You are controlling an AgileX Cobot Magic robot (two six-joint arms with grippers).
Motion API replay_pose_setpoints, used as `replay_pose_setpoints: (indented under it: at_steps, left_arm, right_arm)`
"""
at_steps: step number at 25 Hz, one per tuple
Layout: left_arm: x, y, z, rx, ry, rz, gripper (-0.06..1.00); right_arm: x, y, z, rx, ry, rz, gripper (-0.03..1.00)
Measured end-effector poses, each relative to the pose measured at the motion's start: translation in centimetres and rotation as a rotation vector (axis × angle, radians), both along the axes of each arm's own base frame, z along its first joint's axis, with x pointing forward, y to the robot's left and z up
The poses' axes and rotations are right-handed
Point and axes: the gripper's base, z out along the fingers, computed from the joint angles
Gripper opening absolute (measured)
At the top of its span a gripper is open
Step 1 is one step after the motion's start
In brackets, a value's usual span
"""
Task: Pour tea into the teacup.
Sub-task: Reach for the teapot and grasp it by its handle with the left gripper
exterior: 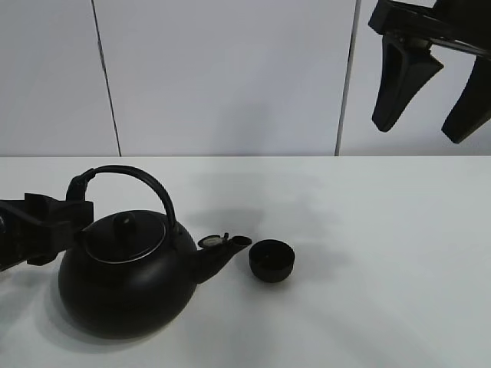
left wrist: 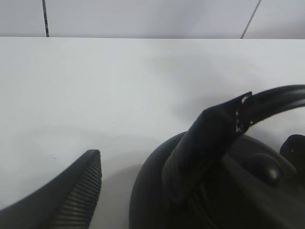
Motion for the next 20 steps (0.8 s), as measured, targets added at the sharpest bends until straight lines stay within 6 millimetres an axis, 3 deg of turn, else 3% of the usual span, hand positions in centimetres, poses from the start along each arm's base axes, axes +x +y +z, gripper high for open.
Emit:
replay_pose_setpoints:
  at_steps: [10, 20]
  left_arm:
    - [-0.2, -0.4, 0.0, 0.073, -0.037, -0.091, 0.45]
    - [1.4, -1.6, 0.7, 0.069, -0.068, -0.13, 0.45]
  right_arm:
    - [0.0, 0.0, 0.0, 0.003, 0.003, 0.0, 0.51]
    - [0.0, 0.1, 0.0, 0.014, 0.005, -0.002, 0.51]
